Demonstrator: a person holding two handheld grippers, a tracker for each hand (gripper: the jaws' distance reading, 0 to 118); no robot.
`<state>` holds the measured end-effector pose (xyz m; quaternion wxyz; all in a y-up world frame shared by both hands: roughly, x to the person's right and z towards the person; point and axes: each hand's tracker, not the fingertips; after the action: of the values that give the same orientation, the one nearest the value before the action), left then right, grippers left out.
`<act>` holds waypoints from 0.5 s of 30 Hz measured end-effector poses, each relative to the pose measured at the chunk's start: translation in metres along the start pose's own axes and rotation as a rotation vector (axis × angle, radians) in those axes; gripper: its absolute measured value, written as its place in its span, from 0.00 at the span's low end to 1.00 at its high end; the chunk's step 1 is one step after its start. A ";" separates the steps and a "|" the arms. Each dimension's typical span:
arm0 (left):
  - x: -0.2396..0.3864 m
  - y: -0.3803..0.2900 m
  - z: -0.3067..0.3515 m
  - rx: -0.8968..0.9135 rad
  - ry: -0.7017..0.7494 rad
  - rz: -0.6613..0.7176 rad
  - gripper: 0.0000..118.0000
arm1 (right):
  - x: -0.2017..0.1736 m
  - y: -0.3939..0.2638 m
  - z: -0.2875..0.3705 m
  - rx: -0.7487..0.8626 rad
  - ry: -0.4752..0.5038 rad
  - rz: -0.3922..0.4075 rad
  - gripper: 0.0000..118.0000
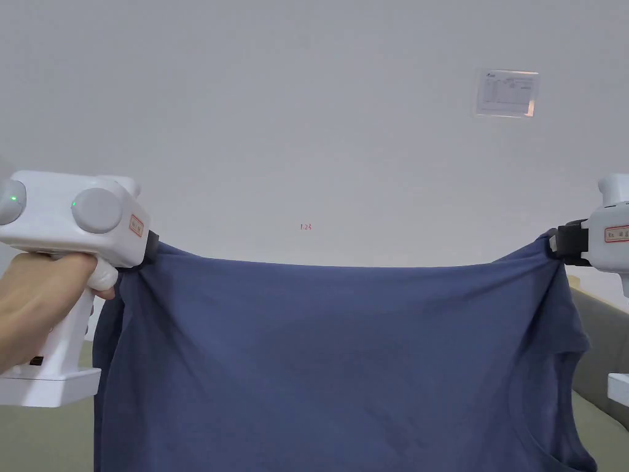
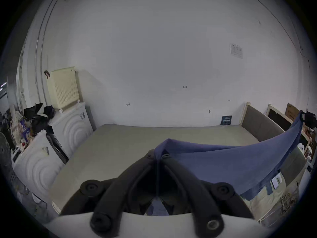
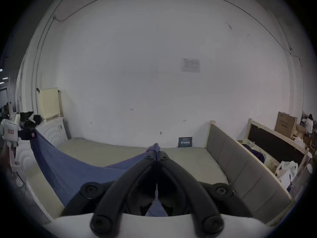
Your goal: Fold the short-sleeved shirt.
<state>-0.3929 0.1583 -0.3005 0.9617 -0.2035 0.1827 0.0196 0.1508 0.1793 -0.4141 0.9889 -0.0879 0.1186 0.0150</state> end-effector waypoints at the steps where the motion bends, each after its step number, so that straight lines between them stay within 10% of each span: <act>1: 0.001 0.004 -0.003 -0.002 0.006 -0.006 0.00 | -0.003 0.003 -0.003 -0.002 0.003 0.006 0.01; 15: 0.017 0.081 -0.081 0.039 0.094 -0.004 0.00 | -0.019 0.088 -0.131 0.039 -0.034 0.047 0.01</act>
<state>-0.4140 0.1993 -0.4066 0.9558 -0.1859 0.2277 0.0045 0.0973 0.2426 -0.5503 0.9917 -0.0655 0.1039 0.0373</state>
